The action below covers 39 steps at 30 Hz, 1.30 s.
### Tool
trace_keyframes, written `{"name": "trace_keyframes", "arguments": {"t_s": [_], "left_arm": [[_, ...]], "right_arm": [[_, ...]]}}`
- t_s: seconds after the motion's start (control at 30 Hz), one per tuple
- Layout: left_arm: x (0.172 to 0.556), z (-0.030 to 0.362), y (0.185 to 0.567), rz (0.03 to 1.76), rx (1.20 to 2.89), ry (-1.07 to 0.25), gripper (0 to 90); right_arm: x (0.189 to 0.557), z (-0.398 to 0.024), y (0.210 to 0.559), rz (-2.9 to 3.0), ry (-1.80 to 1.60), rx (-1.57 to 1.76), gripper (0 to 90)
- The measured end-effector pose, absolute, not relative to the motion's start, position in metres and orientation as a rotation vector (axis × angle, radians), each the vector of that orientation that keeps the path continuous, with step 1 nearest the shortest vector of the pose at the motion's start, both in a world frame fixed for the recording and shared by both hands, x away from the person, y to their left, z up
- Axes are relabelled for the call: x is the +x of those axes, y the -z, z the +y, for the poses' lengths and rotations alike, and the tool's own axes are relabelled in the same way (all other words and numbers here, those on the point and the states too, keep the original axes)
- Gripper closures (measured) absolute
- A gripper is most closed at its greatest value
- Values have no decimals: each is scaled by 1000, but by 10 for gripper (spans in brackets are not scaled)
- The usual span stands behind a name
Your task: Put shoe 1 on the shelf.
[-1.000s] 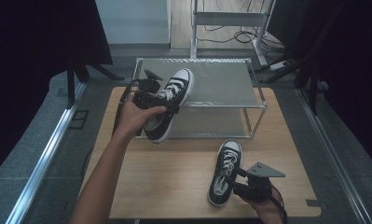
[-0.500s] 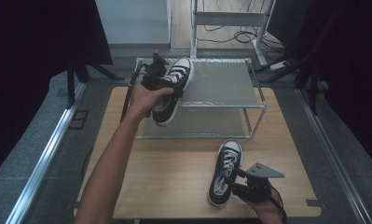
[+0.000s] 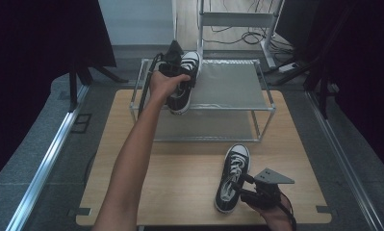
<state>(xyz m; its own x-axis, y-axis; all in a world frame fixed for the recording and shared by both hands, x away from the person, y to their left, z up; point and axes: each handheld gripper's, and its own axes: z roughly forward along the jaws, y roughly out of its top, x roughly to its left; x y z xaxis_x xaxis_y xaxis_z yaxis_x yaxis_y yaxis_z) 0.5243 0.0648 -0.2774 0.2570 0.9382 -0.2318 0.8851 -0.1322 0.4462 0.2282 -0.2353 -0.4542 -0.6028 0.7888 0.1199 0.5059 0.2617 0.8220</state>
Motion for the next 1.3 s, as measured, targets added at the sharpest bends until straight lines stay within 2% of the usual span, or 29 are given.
{"name": "trace_keyframes", "arguments": {"t_s": [0.33, 0.77, 1.3], "left_arm": [[549, 59, 276, 1768, 1966, -129, 155], [569, 49, 278, 1900, 1985, -162, 153], [580, 41, 288, 1972, 1981, -134, 149]], "right_arm": [[226, -236, 453, 2217, -1269, 1174, 472], [226, -238, 452, 2213, -1269, 1178, 472], [225, -237, 451, 2218, -1264, 1181, 473]]}}
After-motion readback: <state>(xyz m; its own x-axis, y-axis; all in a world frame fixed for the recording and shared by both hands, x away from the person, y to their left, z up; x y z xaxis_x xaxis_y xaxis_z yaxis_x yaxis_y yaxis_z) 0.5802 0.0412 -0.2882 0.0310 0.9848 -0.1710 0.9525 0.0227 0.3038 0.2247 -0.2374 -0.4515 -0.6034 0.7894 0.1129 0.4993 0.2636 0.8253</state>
